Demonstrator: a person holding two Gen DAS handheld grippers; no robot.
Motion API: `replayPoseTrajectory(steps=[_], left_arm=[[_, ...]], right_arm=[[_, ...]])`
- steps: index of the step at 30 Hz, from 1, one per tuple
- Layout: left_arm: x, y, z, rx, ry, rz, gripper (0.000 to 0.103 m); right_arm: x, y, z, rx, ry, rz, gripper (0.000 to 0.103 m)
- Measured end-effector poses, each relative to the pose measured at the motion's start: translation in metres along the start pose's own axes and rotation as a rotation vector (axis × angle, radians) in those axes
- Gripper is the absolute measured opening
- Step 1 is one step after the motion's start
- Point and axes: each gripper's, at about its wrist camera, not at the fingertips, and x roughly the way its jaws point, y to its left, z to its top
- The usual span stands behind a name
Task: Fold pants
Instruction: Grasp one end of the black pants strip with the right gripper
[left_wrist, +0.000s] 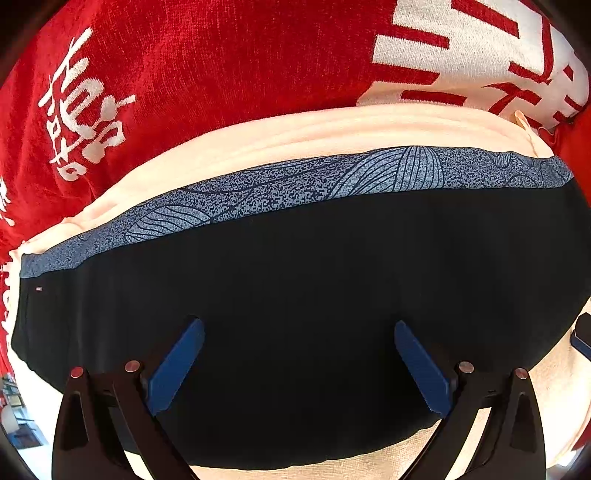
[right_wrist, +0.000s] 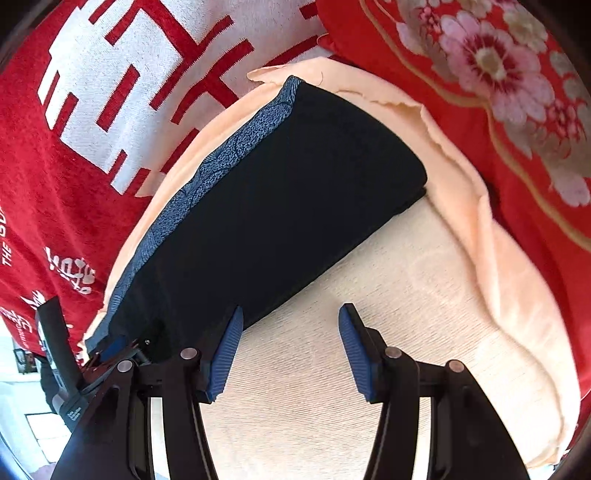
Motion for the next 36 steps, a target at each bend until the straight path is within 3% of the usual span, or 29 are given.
replayPoseTrajectory(steps=[12,20,27,36], left_arm=[[-0.001,-0.001,0.002,0.018,-0.001,0.001,0.103],[-0.001,-0.003,0.003,0.018,-0.004,0.01,0.103],[0.001,-0.005,0.004,0.022,-0.008,0.012,0.103],[0.001,-0.006,0.006,0.035,-0.01,0.003,0.103]], right_arm=[[0.008,-0.014,-0.004,0.073,-0.011,0.151,0.058],[0.007,-0.027,-0.006,0.126,-0.035,0.253,0.065],[0.007,-0.044,-0.016,0.233,-0.124,0.359,0.065],[0.016,-0.045,0.005,0.332,-0.254,0.445,0.065]])
